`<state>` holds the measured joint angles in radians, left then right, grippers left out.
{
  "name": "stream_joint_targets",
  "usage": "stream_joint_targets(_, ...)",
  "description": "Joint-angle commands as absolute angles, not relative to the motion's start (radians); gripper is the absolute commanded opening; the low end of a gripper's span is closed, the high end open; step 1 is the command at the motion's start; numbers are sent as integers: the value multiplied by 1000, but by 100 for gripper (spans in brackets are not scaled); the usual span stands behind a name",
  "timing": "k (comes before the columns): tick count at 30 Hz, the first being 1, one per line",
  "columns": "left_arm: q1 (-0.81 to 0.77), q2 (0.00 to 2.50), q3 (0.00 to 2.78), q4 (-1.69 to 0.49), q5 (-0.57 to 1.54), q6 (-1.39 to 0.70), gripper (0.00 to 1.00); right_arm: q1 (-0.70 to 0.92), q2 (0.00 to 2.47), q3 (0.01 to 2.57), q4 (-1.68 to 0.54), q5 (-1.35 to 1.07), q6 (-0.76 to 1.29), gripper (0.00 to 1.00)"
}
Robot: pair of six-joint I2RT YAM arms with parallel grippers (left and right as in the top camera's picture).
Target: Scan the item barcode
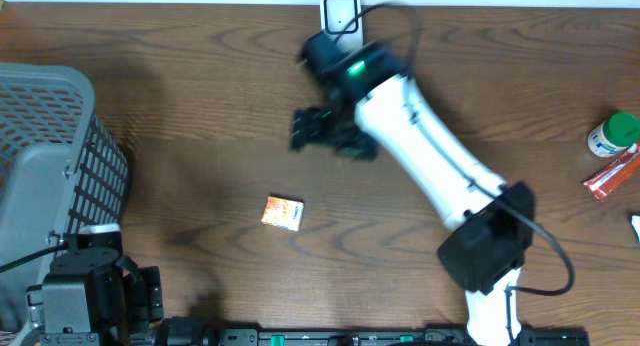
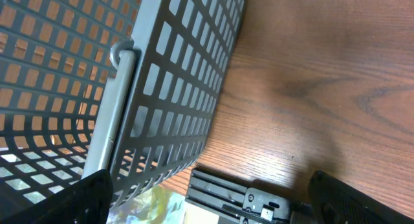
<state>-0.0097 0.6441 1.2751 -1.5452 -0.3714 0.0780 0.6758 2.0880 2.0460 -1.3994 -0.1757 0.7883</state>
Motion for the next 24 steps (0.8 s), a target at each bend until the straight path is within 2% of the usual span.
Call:
stream_joint_targets(1, -14, 643, 1280, -1547, -374, 73, 96, 757, 2093, 1960, -1321, -155, 994, 99)
stream_joint_targets(8, -14, 643, 1280, -1547, -374, 73, 96, 875, 2093, 1706, -983, -147, 901, 99)
stream_joint_targets(24, -14, 643, 1280, -1547, -374, 73, 96, 879, 2095, 1528, -824, -159, 885, 99)
